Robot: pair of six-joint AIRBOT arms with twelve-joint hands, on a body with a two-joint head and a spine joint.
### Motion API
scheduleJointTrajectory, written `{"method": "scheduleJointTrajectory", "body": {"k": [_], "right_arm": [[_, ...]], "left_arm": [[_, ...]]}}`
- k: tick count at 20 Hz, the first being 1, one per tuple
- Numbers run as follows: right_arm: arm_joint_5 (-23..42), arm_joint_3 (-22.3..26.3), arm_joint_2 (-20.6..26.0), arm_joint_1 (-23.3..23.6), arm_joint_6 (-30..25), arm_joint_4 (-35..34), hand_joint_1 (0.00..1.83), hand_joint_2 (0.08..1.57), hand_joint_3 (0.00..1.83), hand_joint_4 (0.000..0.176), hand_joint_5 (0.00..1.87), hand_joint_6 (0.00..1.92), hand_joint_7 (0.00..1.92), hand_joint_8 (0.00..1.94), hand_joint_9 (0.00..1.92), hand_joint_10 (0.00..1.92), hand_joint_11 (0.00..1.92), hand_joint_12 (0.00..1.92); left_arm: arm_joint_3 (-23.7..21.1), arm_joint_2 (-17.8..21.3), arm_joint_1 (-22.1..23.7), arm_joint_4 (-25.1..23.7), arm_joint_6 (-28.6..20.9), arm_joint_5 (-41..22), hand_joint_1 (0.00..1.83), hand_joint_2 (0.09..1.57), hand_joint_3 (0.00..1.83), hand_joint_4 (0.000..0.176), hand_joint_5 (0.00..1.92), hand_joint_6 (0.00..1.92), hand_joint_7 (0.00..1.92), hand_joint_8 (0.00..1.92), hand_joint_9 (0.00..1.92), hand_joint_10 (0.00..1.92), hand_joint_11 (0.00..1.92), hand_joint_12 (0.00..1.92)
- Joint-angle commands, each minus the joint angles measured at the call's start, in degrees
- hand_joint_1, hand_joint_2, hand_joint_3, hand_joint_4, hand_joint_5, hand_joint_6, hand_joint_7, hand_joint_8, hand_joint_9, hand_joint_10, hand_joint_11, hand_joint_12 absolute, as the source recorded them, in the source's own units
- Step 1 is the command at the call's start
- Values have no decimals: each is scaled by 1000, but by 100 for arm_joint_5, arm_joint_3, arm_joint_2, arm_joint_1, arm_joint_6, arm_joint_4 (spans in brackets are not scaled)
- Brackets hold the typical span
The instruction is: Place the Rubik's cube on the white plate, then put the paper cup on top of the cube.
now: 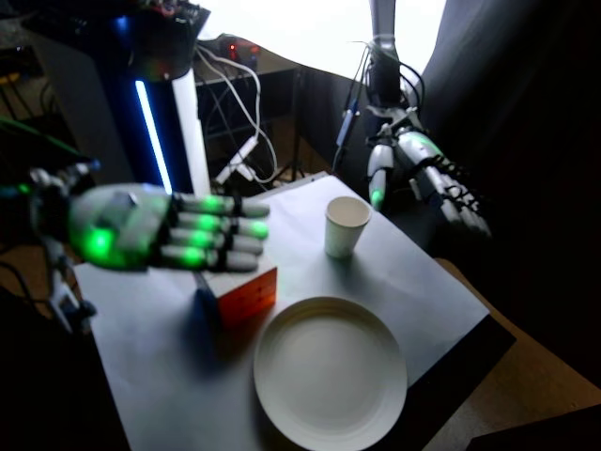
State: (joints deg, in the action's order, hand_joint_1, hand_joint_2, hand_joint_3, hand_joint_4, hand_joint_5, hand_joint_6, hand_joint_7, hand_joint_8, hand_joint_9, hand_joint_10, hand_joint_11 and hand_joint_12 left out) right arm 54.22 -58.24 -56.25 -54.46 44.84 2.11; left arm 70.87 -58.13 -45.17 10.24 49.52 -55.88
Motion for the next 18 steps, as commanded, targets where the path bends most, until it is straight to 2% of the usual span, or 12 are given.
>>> {"method": "scheduleJointTrajectory", "body": {"k": [1, 2, 3, 4, 5, 8, 10, 11, 12, 13, 17, 18], "right_arm": [[556, -50, -71, 58, -41, -71, 654, 983, 6, 91, 0, 0, 0, 0, 0, 0, 0, 39], [488, -122, -157, 58, -41, -127, 698, 974, 0, 66, 0, 0, 0, 0, 0, 0, 0, 853], [449, -174, -223, 59, -41, -166, 685, 962, 0, 91, 0, 0, 0, 0, 0, 0, 0, 989], [412, -215, -282, 59, -42, -192, 666, 955, 0, 117, 0, 0, 0, 0, 0, 0, 0, 787], [385, -237, -326, 59, -42, -196, 680, 961, 1, 93, 0, 0, 0, 0, 0, 0, 0, 130], [355, -255, -397, 59, -42, -195, 690, 966, 3, 64, 0, 0, 0, 0, 0, 0, 0, 0], [351, -258, -416, 59, -42, -195, 732, 970, 4, 62, 0, 0, 0, 0, 0, 0, 28, 22], [351, -259, -423, 59, -42, -194, 801, 1049, 0, 33, 25, 5, 87, 21, 157, 80, 0, 909], [351, -258, -427, 59, -42, -191, 764, 1078, 0, 13, 132, 19, 230, 25, 270, 220, 0, 1281], [351, -258, -429, 59, -42, -192, 757, 1111, 0, 11, 263, 35, 407, 61, 228, 815, 0, 1559], [353, -251, -430, 59, -42, -192, 1213, 1242, 3, 6, 245, 1226, 625, 1421, 534, 1709, 486, 1917], [355, -247, -429, 59, -42, -192, 1269, 1263, 0, 0, 255, 1311, 675, 1485, 565, 1793, 548, 1921]], "left_arm": [[5, -3, 51, 16, -26, -715, 421, 1359, 0, 50, 85, 2, 0, 0, 0, 0, 0, 227], [5, -3, 52, 16, -26, -712, 385, 1374, 3, 31, 71, 0, 0, 0, 0, 0, 0, 162], [5, -3, 53, 16, -26, -711, 405, 1381, 2, 25, 76, 1, 0, 0, 0, 0, 0, 188], [3, -4, 54, 16, -26, -706, 404, 1378, 0, 35, 76, 0, 0, 0, 0, 0, 0, 193], [2, -8, 55, 16, -26, -699, 424, 1366, 0, 51, 82, 0, 0, 0, 0, 0, 0, 35], [4, -12, 56, 16, -25, -691, 402, 1372, 1, 15, 89, 0, 0, 0, 0, 0, 0, 120], [4, -12, 56, 16, -25, -690, 429, 1369, 0, 34, 90, 2, 0, 0, 0, 0, 0, 175], [3, -12, 55, 18, -25, -690, 439, 1363, 0, 41, 95, 0, 0, 0, 0, 0, 0, 89], [3, -12, 55, 19, -25, -689, 442, 1367, 2, 34, 97, 1, 0, 0, 0, 0, 0, 81], [2, -12, 55, 23, -25, -690, 436, 1375, 4, 32, 89, 0, 0, 0, 0, 0, 0, 86], [0, -12, 51, 28, -25, -695, 473, 1366, 0, 42, 105, 2, 0, 0, 0, 0, 0, 53], [0, -12, 49, 30, -25, -697, 466, 1374, 0, 27, 103, 0, 0, 0, 0, 0, 0, 105]]}}
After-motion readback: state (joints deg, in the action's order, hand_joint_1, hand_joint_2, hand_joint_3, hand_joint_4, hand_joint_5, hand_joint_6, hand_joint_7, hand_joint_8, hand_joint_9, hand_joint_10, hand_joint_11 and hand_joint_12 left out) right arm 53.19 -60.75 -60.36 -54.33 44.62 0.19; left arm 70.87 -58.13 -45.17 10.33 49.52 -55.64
